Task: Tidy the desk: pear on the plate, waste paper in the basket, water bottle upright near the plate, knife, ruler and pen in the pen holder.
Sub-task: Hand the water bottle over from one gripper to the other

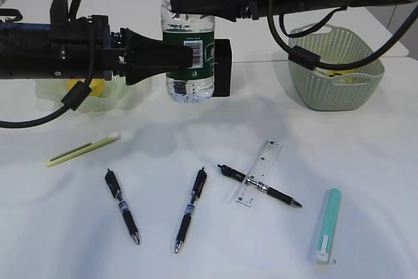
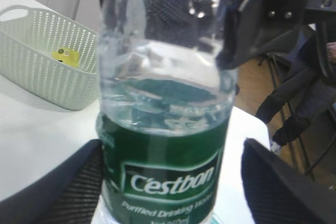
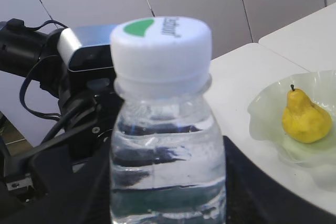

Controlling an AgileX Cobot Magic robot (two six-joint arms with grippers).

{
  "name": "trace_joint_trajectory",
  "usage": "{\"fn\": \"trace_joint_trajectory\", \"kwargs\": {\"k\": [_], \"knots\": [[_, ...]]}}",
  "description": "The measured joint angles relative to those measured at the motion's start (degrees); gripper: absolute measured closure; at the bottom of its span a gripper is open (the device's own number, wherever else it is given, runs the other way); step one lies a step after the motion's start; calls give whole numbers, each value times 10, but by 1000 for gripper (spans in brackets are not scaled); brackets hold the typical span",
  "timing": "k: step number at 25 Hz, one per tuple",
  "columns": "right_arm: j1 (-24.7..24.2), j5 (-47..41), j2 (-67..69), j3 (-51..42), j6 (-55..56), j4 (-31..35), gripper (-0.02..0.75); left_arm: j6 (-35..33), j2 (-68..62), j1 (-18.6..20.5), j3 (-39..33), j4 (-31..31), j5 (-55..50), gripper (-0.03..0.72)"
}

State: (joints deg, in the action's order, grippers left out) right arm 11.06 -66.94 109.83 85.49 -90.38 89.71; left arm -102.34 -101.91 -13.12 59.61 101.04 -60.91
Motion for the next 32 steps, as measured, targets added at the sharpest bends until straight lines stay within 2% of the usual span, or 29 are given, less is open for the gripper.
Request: {"fn": "trace_joint_trajectory", "kwargs": {"k": [3, 8, 25, 32], "knots": [[0, 0, 0, 0, -1, 0, 349, 14, 0, 0, 0, 1, -6, 35], [0, 0, 0, 0, -1, 0, 349, 28, 0, 0, 0, 2, -6, 17], [0, 0, 0, 0, -1, 0, 349, 42, 0, 0, 0, 3, 18, 22], [0, 0, 0, 0, 6, 0, 349, 42, 0, 0, 0, 3, 19, 82]]}}
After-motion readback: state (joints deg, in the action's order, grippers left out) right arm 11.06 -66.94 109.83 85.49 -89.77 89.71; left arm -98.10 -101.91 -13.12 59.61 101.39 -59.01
